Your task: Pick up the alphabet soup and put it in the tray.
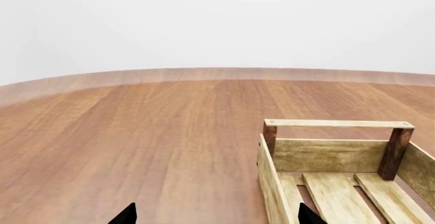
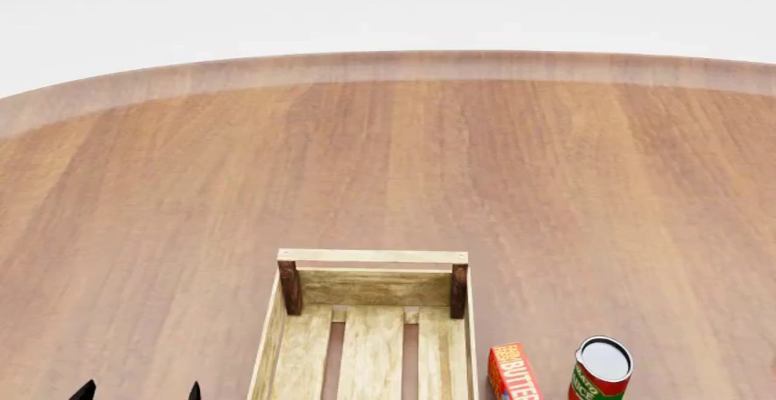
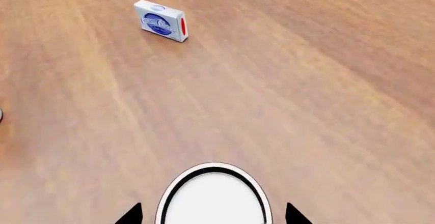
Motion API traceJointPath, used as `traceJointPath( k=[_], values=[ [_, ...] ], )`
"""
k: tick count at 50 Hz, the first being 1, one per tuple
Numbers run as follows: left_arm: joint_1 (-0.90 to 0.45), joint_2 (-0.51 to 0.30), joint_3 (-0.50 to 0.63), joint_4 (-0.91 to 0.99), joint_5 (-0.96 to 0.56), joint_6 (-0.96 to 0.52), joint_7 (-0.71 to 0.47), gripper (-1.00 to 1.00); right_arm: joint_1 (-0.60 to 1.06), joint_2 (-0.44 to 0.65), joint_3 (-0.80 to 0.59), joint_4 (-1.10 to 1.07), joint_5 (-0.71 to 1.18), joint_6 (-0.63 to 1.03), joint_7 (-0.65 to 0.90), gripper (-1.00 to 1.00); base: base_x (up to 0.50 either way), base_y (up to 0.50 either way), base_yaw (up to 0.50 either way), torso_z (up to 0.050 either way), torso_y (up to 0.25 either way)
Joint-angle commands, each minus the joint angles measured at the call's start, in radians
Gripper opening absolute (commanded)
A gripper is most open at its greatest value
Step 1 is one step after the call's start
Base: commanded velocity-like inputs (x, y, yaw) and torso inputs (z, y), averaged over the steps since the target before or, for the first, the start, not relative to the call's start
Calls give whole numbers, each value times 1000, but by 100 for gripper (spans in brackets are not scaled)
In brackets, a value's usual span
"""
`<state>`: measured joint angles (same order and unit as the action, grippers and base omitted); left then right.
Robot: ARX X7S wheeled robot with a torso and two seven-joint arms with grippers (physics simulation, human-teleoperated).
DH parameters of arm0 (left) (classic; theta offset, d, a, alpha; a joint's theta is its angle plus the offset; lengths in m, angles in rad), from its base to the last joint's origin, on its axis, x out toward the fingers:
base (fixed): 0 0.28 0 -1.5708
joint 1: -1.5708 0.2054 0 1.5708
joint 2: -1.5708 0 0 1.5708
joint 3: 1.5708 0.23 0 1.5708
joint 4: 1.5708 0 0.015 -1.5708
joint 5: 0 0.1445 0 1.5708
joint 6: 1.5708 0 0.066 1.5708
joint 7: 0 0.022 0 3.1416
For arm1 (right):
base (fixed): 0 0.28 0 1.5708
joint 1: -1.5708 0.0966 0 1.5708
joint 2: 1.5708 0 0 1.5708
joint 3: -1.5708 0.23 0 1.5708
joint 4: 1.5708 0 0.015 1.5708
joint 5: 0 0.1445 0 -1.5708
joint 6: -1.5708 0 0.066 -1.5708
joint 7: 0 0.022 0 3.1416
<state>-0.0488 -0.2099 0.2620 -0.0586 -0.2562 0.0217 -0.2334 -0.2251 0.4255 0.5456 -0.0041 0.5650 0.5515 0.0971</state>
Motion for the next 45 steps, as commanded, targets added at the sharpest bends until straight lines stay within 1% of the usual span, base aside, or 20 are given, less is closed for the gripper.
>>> traceJointPath(
  k=[1,17,31,32,45],
  values=[
    [-1,-3,5,1,-4,-1,-5,100,51,11,-38,74,-24,-9,-6,100,0,0,0,0,0],
    [-2,-8,12,2,-9,1,-10,100,66,6,-53,136,-36,-38,-26,100,0,0,0,0,0],
    [-3,-12,18,0,-12,5,-14,100,50,-2,-48,127,-32,-43,-22,100,0,0,0,0,0],
    [-4,-13,18,-1,-12,5,-14,100,49,-3,-47,127,-33,-44,-20,-100,0,0,0,0,0],
    [-4,-16,23,-1,-15,7,-19,100,38,-2,-48,82,-23,-25,-11,-100,0,0,0,0,0]
  ],
)
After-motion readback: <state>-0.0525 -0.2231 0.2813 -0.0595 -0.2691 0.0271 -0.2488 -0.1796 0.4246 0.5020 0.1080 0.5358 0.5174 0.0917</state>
